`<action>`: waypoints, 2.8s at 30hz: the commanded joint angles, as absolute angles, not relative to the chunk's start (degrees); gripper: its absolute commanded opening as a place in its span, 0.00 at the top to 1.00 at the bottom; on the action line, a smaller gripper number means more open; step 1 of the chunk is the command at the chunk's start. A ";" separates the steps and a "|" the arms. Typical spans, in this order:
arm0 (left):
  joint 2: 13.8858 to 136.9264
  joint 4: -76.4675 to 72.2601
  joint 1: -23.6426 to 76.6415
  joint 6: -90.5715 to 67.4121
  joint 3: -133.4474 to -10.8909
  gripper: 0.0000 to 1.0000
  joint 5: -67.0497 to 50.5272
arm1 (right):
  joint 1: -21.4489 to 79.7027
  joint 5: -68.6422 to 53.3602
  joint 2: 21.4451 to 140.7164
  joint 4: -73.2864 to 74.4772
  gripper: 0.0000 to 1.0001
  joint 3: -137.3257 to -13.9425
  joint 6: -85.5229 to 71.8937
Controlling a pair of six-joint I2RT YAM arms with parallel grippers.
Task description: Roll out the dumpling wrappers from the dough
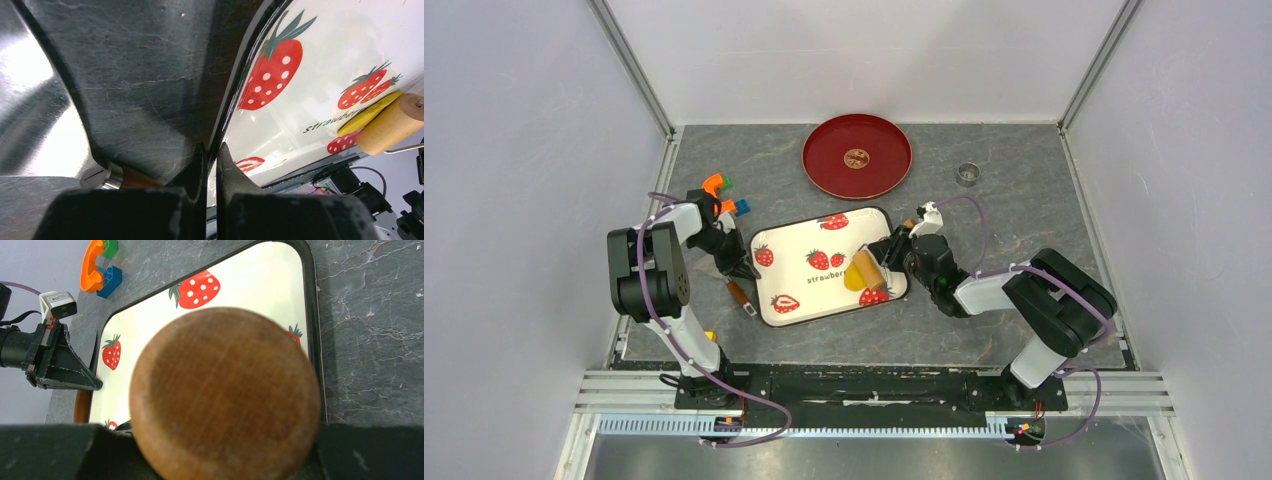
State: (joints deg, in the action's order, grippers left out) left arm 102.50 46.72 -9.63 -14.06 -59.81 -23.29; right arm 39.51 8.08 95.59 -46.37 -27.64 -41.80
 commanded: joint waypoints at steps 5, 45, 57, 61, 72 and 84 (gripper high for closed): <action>103.66 46.41 -14.06 -14.34 -60.19 0.98 -7.26 | 35.77 21.52 102.26 -10.59 1.00 -21.07 -28.98; 103.98 46.06 -13.96 -13.62 -60.03 0.98 -12.33 | 41.09 28.48 103.44 -6.56 1.00 -23.77 -26.79; 104.79 45.66 -13.62 -13.83 -60.59 0.98 -16.23 | 46.49 34.35 103.40 -2.46 1.00 -25.76 -26.60; 104.63 45.64 -13.57 -13.96 -60.64 0.98 -16.70 | 46.75 35.19 102.55 -1.31 1.00 -25.66 -27.73; 104.31 45.45 -13.62 -14.14 -60.47 0.98 -16.92 | 46.85 36.24 98.93 2.32 1.00 -25.58 -29.61; 104.41 45.44 -13.58 -13.98 -60.47 0.98 -17.10 | 46.49 36.16 96.02 5.16 1.00 -25.08 -32.24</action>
State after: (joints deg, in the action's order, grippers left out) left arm 103.48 46.87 -10.92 -14.02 -59.83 -26.28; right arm 47.94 29.12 91.00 -30.24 -32.51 -40.58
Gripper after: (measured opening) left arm 0.047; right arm 0.344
